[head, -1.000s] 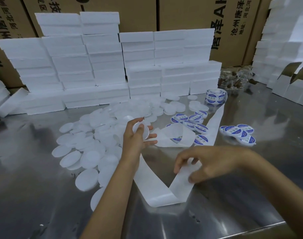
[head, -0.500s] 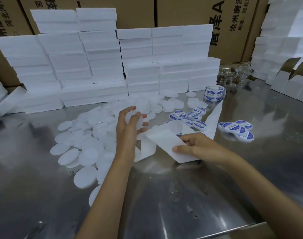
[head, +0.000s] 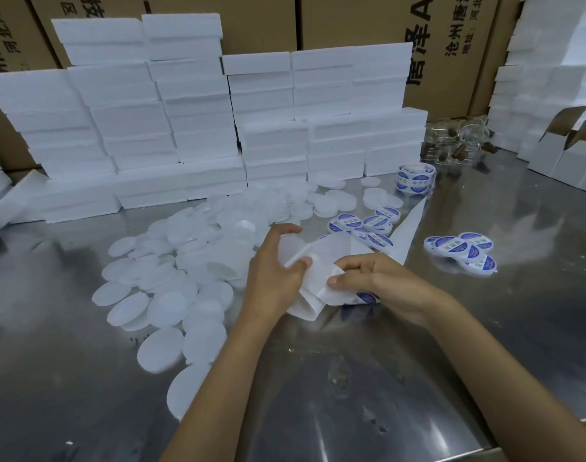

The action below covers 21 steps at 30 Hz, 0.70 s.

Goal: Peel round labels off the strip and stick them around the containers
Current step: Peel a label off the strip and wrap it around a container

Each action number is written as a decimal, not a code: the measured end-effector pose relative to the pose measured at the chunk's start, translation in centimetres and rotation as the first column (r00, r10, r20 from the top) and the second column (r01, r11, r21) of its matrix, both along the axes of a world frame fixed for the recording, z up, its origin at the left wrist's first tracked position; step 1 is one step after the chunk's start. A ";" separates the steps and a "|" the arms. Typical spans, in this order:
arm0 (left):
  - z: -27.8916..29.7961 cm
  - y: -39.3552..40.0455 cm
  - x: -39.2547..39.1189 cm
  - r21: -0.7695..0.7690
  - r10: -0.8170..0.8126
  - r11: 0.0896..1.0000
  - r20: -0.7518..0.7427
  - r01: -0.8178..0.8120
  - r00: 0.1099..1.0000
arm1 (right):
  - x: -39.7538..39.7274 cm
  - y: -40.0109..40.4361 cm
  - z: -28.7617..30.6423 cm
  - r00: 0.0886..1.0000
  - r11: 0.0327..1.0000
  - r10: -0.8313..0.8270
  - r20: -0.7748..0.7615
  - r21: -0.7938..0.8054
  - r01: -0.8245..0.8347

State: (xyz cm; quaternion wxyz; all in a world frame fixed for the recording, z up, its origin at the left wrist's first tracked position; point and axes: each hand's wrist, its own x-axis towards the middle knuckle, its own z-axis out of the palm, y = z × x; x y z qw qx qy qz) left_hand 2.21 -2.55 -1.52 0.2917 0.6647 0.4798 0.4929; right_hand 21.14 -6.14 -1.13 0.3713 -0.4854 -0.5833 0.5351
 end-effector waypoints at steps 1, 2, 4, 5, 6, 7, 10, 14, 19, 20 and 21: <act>0.0 0.2 -0.2 -0.003 0.032 0.999 0.005 -0.032 0.999 | 0.4 -0.1 0.0 1.000 1.000 0.023 0.003 0.001 -0.023; 0.0 0.3 -0.3 -0.016 0.064 0.998 0.013 -0.064 0.998 | 0.7 -0.1 -0.1 0.999 0.999 0.040 0.012 -0.001 -0.040; -0.2 0.6 -0.6 -0.046 0.125 0.991 0.011 -0.124 0.992 | 1.1 -0.3 -0.2 0.998 0.999 0.042 0.040 -0.006 -0.042; -0.4 0.7 -0.7 -0.057 0.147 0.988 -0.005 -0.147 0.989 | 1.2 -0.4 -0.3 0.998 1.000 0.031 0.048 -0.006 -0.031; -0.6 0.7 -0.7 -0.061 0.157 0.986 -0.028 -0.158 0.987 | 1.2 -0.4 -0.4 0.999 1.000 0.019 0.048 -0.001 -0.019; -0.8 0.7 -0.6 -0.057 0.155 0.986 -0.052 -0.158 0.986 | 1.2 -0.4 -0.5 0.999 1.000 0.012 0.043 0.008 -0.013; -1.3 0.8 -0.4 -0.059 0.132 0.988 -0.119 -0.140 0.984 | 1.2 -0.5 -0.3 0.997 0.997 0.052 0.054 0.056 -0.055; -1.8 0.9 -0.2 -0.097 0.118 0.986 -0.162 -0.135 0.980 | 1.2 -0.7 -0.5 0.998 0.990 0.063 0.020 0.121 -0.065; -2.0 1.0 0.1 -0.125 0.096 0.985 -0.197 -0.122 0.976 | 1.0 -0.7 -0.6 0.999 0.986 0.009 0.043 0.167 -0.016; -2.0 1.0 0.1 -0.125 0.094 0.985 -0.194 -0.119 0.976 | 1.0 -0.7 -0.6 0.999 0.984 0.006 0.034 0.175 -0.012; -2.0 1.0 0.1 -0.124 0.092 0.985 -0.193 -0.117 0.977 | 1.0 -0.7 -0.5 1.000 0.983 0.005 0.023 0.184 -0.009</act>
